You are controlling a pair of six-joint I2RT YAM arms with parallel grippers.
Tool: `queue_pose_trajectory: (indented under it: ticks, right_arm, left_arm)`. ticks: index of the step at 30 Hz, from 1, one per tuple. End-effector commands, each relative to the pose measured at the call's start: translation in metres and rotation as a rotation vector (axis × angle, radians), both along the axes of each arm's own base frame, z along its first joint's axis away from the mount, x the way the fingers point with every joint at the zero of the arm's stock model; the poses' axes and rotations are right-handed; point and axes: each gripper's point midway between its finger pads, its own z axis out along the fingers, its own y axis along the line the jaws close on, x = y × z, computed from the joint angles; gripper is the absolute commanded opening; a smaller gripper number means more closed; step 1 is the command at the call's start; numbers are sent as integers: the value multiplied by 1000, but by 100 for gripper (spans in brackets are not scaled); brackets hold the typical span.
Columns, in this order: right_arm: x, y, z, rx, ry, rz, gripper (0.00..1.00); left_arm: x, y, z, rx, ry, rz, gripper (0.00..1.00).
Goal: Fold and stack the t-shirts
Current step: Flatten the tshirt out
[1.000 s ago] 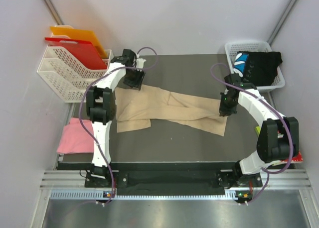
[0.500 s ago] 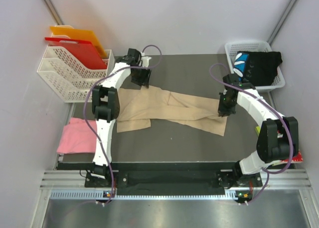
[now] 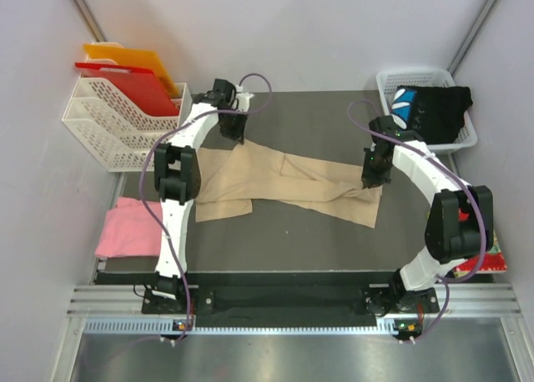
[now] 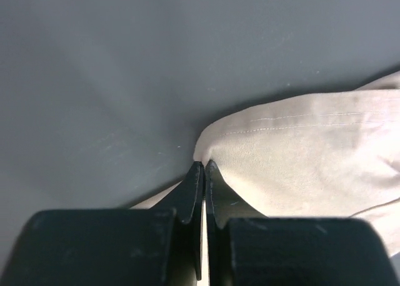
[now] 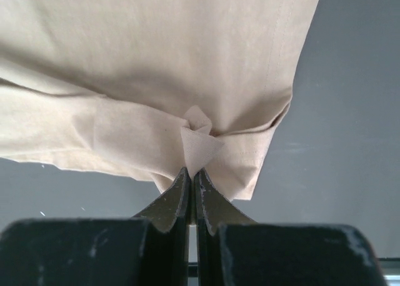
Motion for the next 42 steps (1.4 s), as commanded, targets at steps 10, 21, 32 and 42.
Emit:
queue_pose_trajectory:
  ticks: [10,21,32,42]
  right_arm:
    - [50,5,36,-23,-125,6,0]
    - [122,2,135,-51,-407,-28,0]
    - [37,4,254,83,-715,27,0]
    - [-99,12,297,273,-911,133,0]
  left_arm:
    - [37,25,202,-10,-481,53,0]
    - [41,76,354,178,-954,182,0]
    - [-94,73,460,33,-1062,128,0]
    - [-281,97,529,-88,-1154,142,1]
